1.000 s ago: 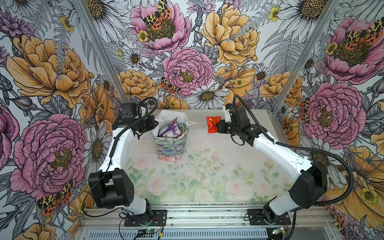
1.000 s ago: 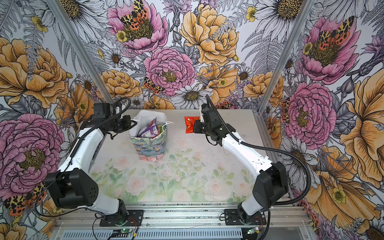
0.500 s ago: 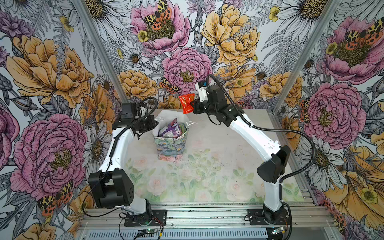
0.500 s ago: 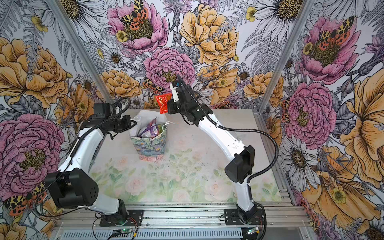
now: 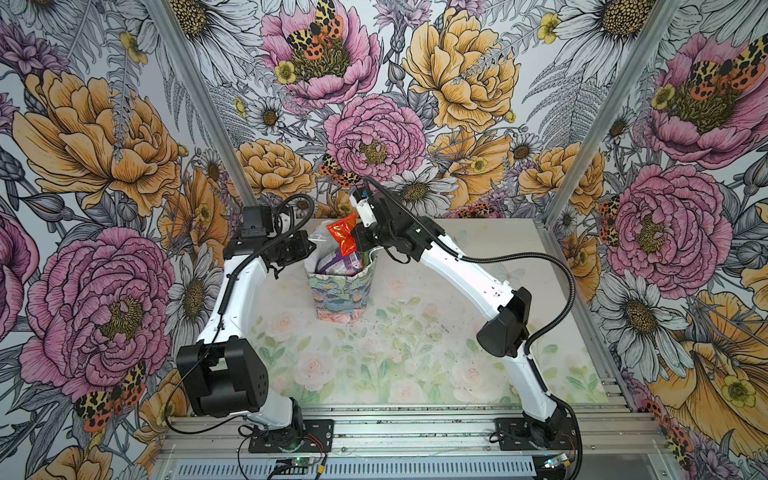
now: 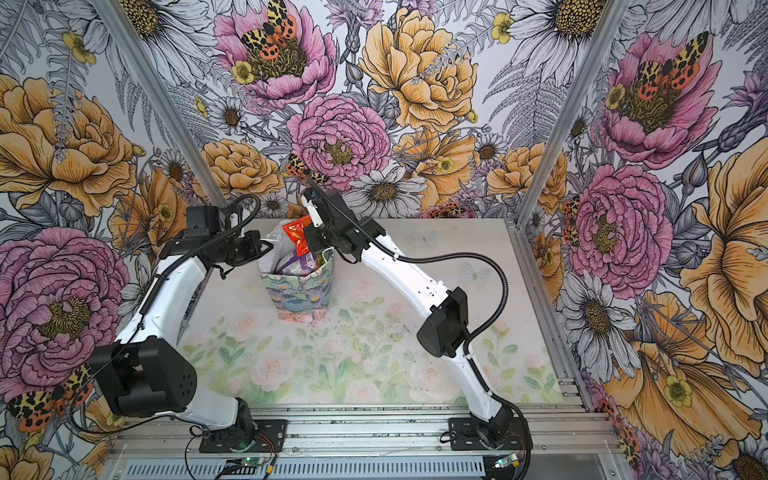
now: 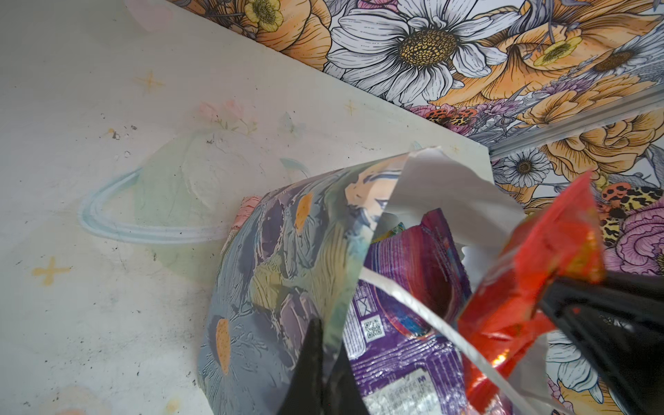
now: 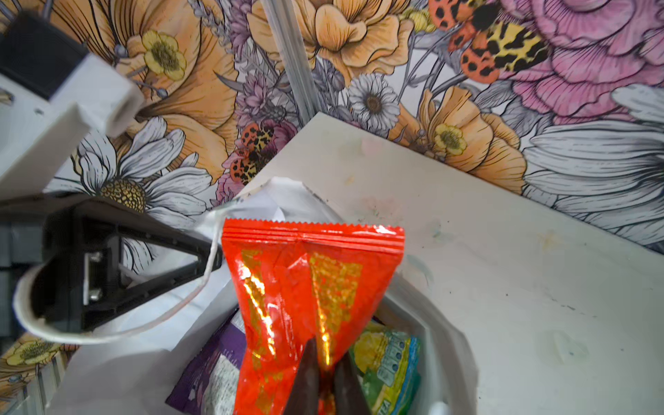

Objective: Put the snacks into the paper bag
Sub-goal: 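Lower the red packet into the bag and open the right gripper, then withdraw the right gripper up and away from the bag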

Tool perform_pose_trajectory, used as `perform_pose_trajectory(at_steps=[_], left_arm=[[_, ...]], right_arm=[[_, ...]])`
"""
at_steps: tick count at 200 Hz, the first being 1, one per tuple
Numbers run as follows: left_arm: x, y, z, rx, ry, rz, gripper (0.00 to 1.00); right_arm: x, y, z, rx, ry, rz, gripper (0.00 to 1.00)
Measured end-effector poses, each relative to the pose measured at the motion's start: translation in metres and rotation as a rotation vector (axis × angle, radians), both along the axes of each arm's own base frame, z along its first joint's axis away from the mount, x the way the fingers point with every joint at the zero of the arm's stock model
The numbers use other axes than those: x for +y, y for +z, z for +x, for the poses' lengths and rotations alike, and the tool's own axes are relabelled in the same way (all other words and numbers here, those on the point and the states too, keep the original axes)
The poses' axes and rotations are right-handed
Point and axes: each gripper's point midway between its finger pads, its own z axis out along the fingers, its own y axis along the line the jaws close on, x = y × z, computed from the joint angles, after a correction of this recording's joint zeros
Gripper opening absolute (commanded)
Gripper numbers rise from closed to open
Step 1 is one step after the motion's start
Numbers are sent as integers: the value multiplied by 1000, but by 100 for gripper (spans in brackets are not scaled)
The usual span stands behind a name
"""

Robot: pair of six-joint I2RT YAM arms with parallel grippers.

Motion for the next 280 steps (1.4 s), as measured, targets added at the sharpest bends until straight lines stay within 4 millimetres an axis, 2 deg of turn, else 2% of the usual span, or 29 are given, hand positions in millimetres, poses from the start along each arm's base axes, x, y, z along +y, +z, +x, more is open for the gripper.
perform_pose_trajectory(at_steps=[33,53,72,86,102,122,146,164,172,194,225,242,260,280], left_arm=[[0,0,0,0,1,-1,0],[0,0,0,0,1,-1,0],[0,0,0,0,0,-1,0],[0,0,0,0,1,-1,0],[0,0,0,0,0,-1,0],[0,0,0,0,0,-2,0],[0,0,0,0,-2,-4,0],[0,0,0,0,-2,-4,0],[0,0,0,-1,-2,-4,0],[0,0,0,-1,-2,-4,5],[-1,0,-1,5,-4,-10,33],[-1,0,-2,3,-12,-4,48],[0,0,-2,6,-6,-8,57],[1,-1,-2,5,-3,-8,65]], right_arm=[[7,-26,-5,36,14,-47,0],[10,-33,-5,43,16,-63,1],[15,-38,-4,45,21,-70,6],[19,-42,-3,45,26,-73,15],[20,-45,-5,49,33,-83,35],[19,-45,-7,52,36,-92,54],[18,-38,-9,40,44,-92,65],[16,-19,-10,14,45,-72,74],[14,-6,-11,-8,46,-56,80],[6,41,-15,-81,30,3,88],[-15,109,-25,-181,8,88,92],[-27,138,-29,-223,-2,131,93],[-41,157,-29,-252,-21,156,94],[-57,168,-25,-264,-45,164,96]])
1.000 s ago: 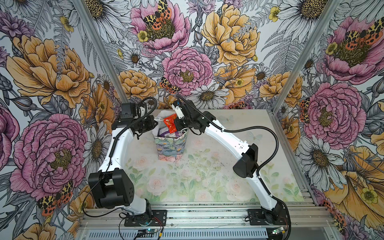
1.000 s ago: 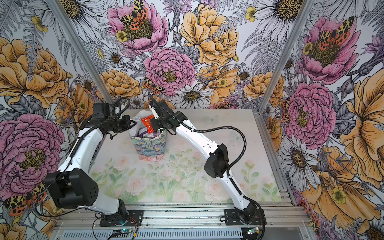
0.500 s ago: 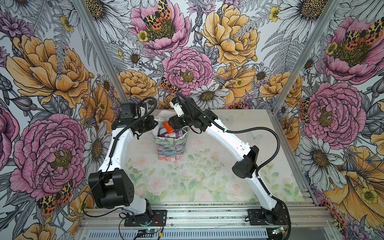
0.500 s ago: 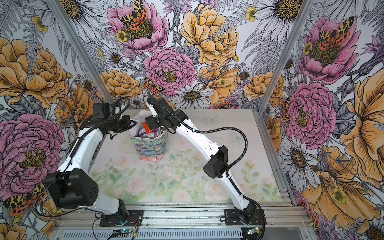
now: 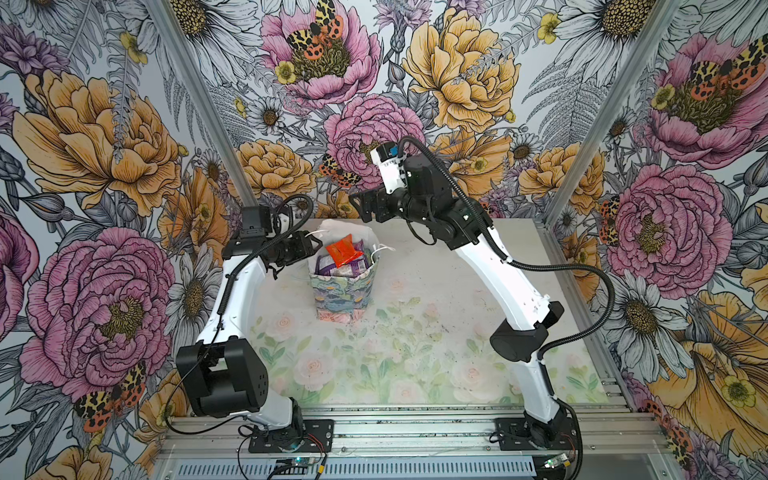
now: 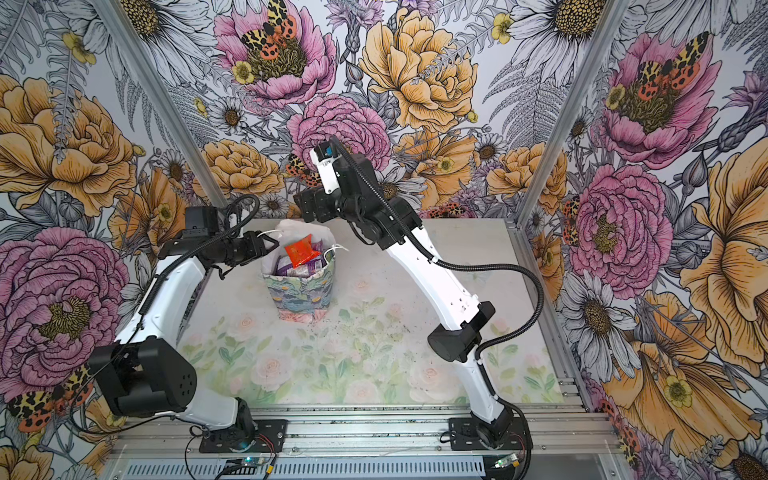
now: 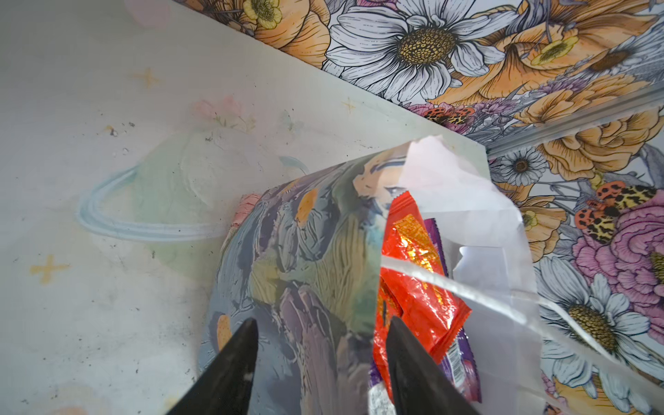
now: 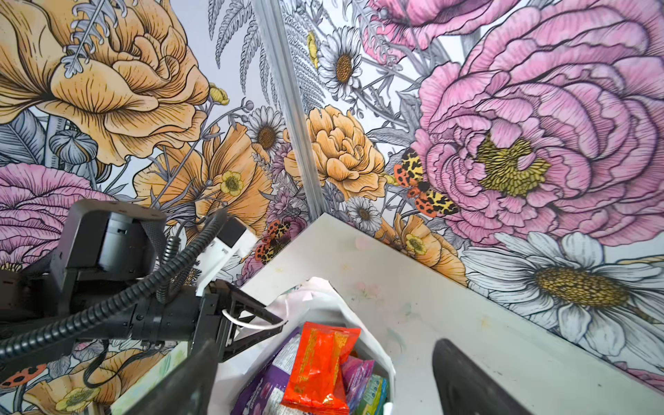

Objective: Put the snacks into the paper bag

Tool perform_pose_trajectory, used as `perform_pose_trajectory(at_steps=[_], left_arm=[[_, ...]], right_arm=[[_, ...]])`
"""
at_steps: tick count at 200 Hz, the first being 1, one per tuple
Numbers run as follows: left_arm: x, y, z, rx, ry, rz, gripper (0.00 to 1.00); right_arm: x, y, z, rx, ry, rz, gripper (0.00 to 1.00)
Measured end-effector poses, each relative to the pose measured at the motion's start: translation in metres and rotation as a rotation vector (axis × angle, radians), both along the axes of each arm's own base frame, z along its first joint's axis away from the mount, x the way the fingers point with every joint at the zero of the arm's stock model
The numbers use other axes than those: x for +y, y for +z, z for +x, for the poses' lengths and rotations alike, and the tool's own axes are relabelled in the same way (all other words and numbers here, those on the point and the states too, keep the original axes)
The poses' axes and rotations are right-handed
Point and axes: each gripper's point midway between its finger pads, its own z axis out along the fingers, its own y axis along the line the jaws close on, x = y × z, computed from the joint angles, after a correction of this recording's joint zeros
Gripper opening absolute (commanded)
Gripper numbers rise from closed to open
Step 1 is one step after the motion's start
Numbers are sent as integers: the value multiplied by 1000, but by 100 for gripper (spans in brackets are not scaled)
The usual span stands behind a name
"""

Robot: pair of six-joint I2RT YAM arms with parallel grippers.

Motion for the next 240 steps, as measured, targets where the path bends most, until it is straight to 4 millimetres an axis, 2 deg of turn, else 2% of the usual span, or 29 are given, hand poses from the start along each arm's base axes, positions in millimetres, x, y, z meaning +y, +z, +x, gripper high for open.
perform_pose_trajectory(at_steps=[33,53,99,110,123,190,240], left_arm=[[2,0,0,-1,4,1,73],[2,0,0,-1,5,0,83],[2,2,0,-6,3,2,85],[2,2,-1,-9,0,6,94],[1,3,-1,-11,-2,5,99],[-14,13,-9,-39,-47,27,99],[-20,-1,-16,8,-57,90,99]], right_arm=[[-18,-1,5,16,-25,-12,100],[-23,-8,5,35,-26,-26,100],[-40,-26,1,70,-44,-49,100],[-47,-28,0,72,-55,-46,100],[-56,-29,0,70,-68,-43,100],[-95,-23,-4,44,-144,-8,100],[-100,-10,-7,15,-151,23,100]])
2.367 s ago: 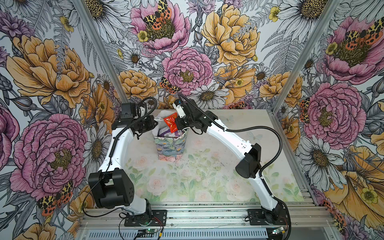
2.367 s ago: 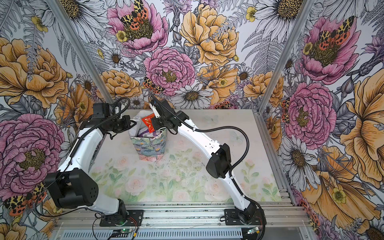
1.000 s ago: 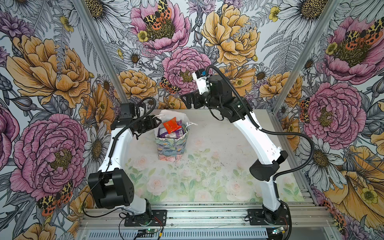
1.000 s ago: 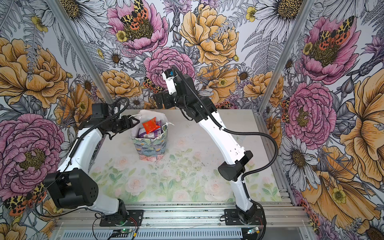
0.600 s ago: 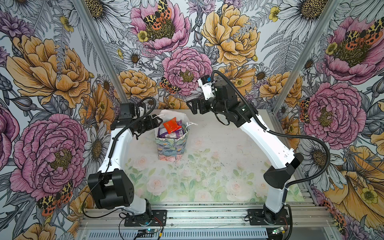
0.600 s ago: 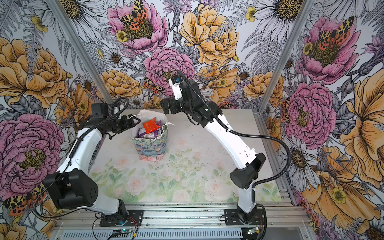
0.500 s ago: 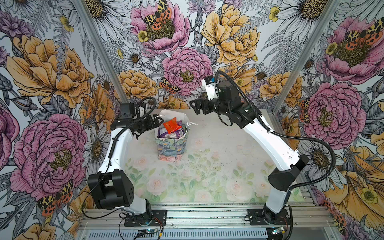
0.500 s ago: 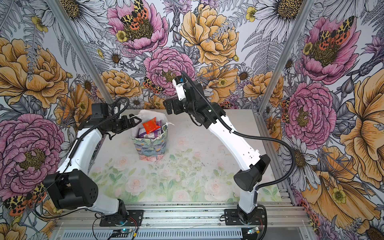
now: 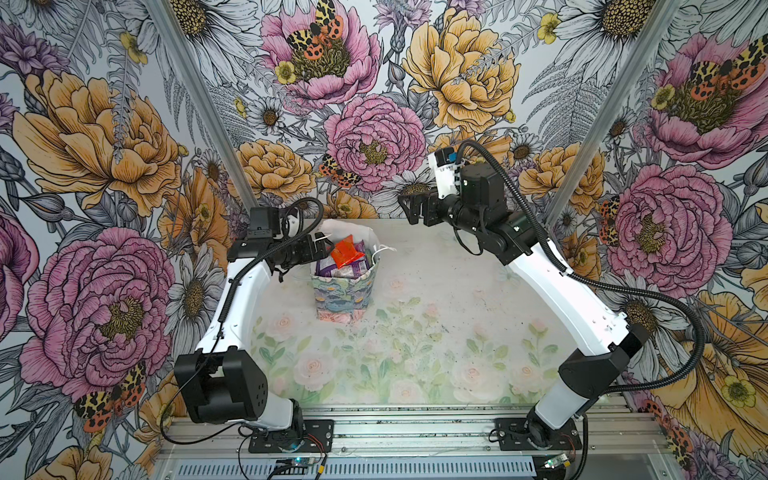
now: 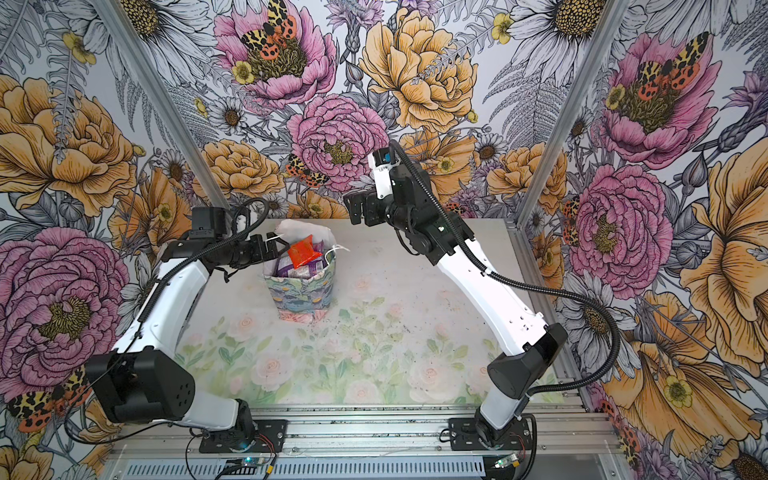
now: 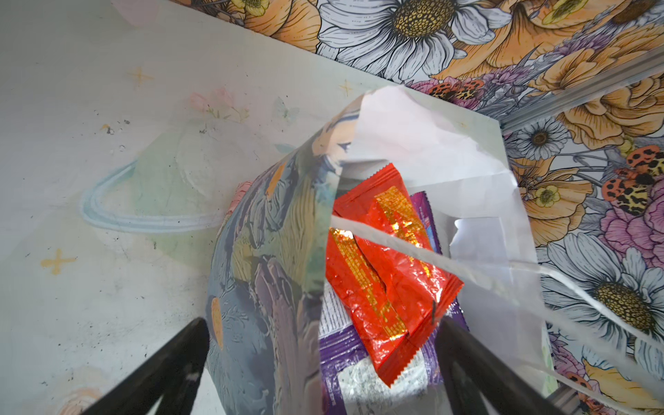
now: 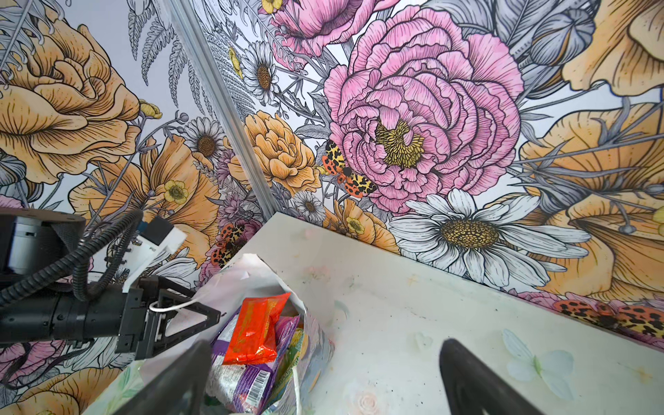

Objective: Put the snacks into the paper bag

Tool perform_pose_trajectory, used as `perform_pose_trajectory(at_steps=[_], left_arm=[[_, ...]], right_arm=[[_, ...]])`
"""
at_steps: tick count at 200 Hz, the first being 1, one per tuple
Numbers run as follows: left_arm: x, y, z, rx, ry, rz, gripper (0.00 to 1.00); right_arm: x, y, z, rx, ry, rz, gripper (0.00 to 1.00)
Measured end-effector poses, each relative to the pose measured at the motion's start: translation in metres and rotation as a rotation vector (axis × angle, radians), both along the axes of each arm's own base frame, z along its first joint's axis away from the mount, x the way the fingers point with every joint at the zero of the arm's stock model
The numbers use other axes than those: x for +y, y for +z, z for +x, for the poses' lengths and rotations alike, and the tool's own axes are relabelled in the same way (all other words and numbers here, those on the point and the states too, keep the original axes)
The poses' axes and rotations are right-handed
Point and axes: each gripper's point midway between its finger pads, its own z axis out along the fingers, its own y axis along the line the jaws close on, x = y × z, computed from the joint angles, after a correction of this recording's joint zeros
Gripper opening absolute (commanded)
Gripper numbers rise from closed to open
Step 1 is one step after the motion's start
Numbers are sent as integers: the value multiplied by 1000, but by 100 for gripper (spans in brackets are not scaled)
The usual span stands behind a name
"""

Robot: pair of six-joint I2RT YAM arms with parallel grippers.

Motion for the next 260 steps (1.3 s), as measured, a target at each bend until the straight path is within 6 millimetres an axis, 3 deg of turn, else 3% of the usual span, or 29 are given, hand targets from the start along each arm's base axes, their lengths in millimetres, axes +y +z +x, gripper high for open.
perform_pose_trajectory(at_steps=[59,81,209,260], left_arm=[[6,-36,-4,125,21,68,99],[6,-40,-6,142,16,86,99],[4,-22,-14,70,-29,159,99],[-1,-13,-20,49,-48,142,99]], right_arm=[[1,-2,1,-1,0,3,100],[1,-2,1,-1,0,4,100],[-1,-8,4,17,-10,9,99],[3,-25,3,90,8,42,96]])
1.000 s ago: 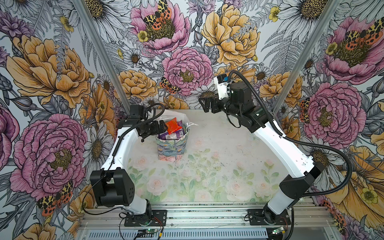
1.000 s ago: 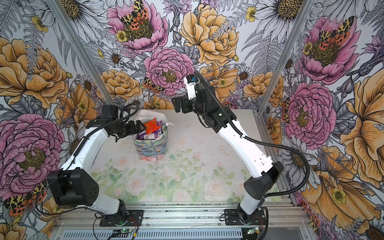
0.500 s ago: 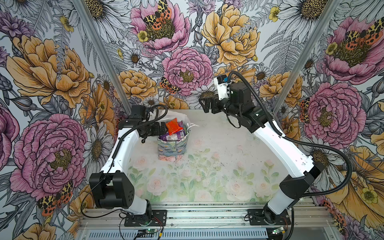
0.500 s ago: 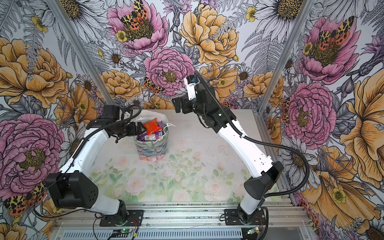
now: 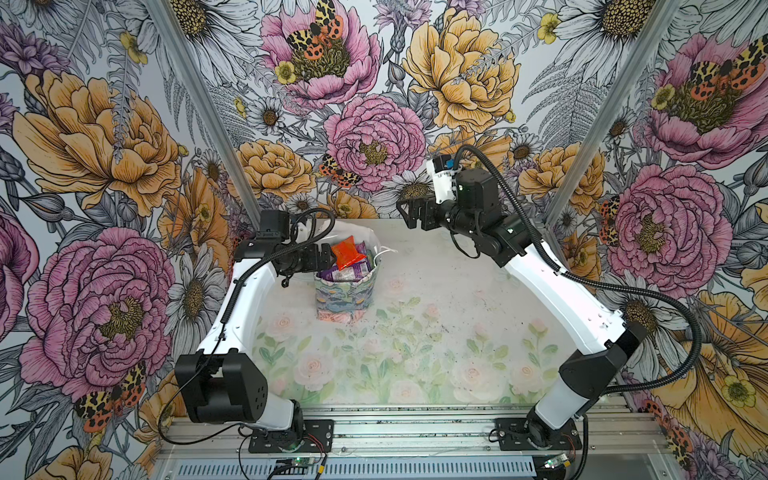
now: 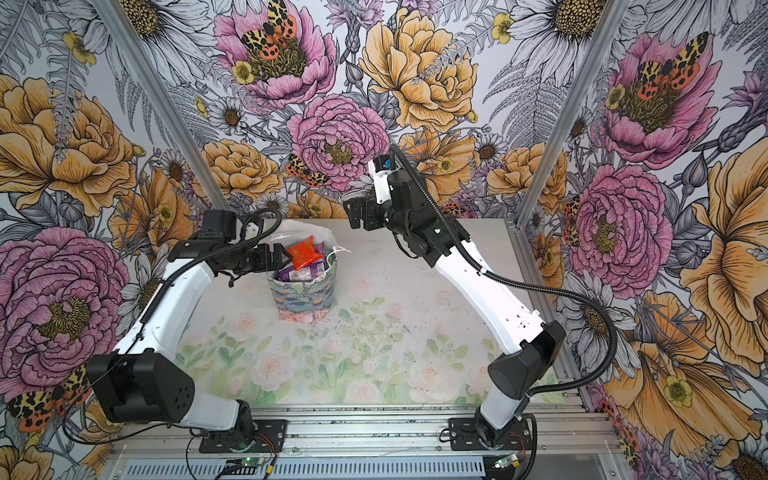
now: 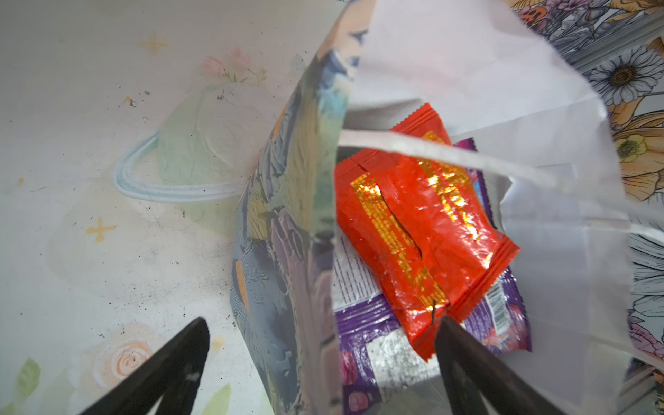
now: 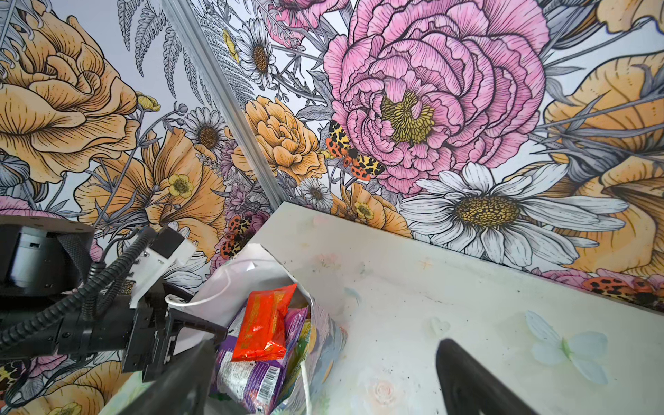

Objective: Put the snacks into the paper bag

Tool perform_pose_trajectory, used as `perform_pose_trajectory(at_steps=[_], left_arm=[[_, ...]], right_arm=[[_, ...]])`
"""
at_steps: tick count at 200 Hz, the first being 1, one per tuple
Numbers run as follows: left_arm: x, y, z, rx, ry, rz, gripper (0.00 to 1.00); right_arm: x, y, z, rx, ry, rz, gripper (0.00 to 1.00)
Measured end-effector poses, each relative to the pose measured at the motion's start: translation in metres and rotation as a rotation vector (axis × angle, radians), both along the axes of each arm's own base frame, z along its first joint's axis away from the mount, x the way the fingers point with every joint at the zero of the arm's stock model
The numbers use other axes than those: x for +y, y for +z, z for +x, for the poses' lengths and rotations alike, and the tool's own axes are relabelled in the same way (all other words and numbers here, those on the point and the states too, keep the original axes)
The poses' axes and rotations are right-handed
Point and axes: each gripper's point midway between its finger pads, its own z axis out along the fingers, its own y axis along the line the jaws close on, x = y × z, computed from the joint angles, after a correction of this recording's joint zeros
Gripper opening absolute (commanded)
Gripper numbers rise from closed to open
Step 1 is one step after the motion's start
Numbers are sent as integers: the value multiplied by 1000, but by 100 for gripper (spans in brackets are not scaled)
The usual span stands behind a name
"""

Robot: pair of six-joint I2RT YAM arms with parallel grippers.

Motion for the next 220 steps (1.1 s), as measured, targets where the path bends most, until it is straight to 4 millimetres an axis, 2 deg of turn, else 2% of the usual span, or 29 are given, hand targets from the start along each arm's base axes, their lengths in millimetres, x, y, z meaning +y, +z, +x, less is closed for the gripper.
perform_pose_trajectory(at_steps=[28,70,104,121,180,201,220], left_arm=[[0,9,-5,-32,-12,9,99],[-8,-6,-15,8,-42,25,99],[-14,3,-20,-14,-60,25,99],[-15,20,-24,-64,-61,22,99],[-18,107,-51,-354,-65,-18,99],[-8,133,-67,-501,-20,-30,99],[7,147,-81,-613,55,-46,99]], right_arm=[[3,-9,-2,42,16,20,96],[8,-17,-5,81,36,37,94],[12,-28,-8,124,55,53,93],[15,-40,-9,162,61,54,93],[29,-87,-9,310,91,68,93],[37,-106,-10,369,112,85,92],[48,-123,-10,421,140,99,91]])
